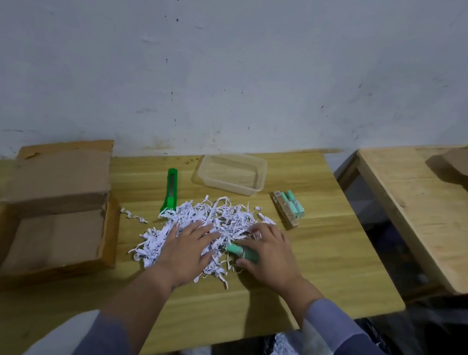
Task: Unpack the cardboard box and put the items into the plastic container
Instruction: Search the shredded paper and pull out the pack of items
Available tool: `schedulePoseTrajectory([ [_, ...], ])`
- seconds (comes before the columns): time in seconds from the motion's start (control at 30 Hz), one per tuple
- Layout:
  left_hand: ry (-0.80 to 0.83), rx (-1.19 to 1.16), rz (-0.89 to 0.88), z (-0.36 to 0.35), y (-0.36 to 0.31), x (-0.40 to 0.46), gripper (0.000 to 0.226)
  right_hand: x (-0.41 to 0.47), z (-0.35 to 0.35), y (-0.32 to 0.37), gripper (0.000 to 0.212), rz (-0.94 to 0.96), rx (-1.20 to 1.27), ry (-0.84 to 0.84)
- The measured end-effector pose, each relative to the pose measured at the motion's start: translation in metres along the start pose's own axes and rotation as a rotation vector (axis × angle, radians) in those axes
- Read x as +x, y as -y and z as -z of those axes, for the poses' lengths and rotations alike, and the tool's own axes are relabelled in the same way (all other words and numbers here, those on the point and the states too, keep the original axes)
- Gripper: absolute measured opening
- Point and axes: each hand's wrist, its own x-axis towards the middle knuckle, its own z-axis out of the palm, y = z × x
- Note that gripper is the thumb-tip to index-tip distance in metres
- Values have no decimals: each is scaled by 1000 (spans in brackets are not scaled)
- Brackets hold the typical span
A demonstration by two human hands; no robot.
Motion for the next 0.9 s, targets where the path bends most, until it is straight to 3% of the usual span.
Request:
schedulePoseTrajectory([
  [0.13,-28,-27,-4,0,-2,-2,47,0,16,-5,46,-97,104,-4],
  [0.3,-50,-169,16,1,-11,-6,43,9,35,-1,41,-309,721,-27],
  [0.37,-172,-257,48,9,-19,-6,43,13,40,1,37,-349,857,-44],
  [0.47,-347,-320,38,25,-30,1,56,16,43,6,28,-370,1014,-58],
  [0.57,-215,-451,42,37,-41,9,80,18,43,13,13,-378,1168,-47],
  [0.67,-241,-540,95,41,-49,13,46,24,42,14,23,-430,1170,-112],
  [0.77,-323,-503,64,39,-49,11,11,30,41,0,32,-535,1023,-213],
  [0.83,-306,-435,27,37,-45,12,10,34,42,-18,36,-601,928,-258],
  [0.9,-242,-280,-7,34,-38,15,24,39,45,-39,37,-668,857,-295],
])
